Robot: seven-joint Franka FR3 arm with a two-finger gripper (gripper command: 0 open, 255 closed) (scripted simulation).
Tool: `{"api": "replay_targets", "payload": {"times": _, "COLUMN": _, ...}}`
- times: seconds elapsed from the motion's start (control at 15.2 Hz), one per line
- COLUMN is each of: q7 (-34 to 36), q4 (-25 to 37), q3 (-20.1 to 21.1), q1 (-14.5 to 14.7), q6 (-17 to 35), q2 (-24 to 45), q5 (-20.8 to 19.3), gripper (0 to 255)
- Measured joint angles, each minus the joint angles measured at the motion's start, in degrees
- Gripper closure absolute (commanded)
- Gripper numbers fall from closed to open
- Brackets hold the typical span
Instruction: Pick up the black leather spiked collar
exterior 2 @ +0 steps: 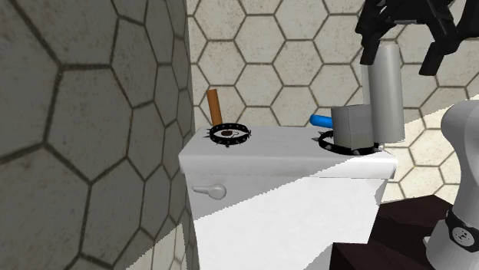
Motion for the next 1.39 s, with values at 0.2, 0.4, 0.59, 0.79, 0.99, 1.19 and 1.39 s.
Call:
{"api": "replay_targets", "payload": {"times": 0.2, "q7": -1.92, "q4": 0.10, "q3": -2.04, "q1": -0.28, "q6": 1.10, "q2": 1.06, "q5": -0.31, "gripper": 0}}
{"api": "replay_targets", "payload": {"times": 0.4, "q7": -6.38, "q4": 0.11, "q3": -6.72, "q1": -0.82, "q6": 4.22, "q2": 3.95, "q5": -0.78, "gripper": 0}}
{"api": "replay_targets", "payload": {"times": 0.59, "q7": -11.41, "q4": 2.19, "q3": -11.65, "q1": -1.11, "q6": 6.47, "q2": 8.22, "q5": -0.70, "gripper": 0}}
{"api": "replay_targets", "payload": {"times": 0.79, "q7": -16.23, "q4": 4.38, "q3": -16.23, "q1": -0.95, "q6": 9.04, "q2": 13.24, "q5": 0.29, "gripper": 0}}
{"api": "replay_targets", "payload": {"times": 0.99, "q7": -21.80, "q4": 7.07, "q3": -21.05, "q1": -0.72, "q6": 11.14, "q2": 18.70, "q5": 1.98, "gripper": 0}}
{"api": "replay_targets", "payload": {"times": 1.19, "q7": -27.99, "q4": 10.84, "q3": -25.94, "q1": -0.32, "q6": 12.55, "q2": 25.15, "q5": 4.73, "gripper": 0}}
{"api": "replay_targets", "payload": {"times": 1.39, "q7": -34.23, "q4": 15.57, "q3": -30.20, "q1": 0.24, "q6": 13.34, "q2": 32.76, "q5": 9.09, "gripper": 0}}
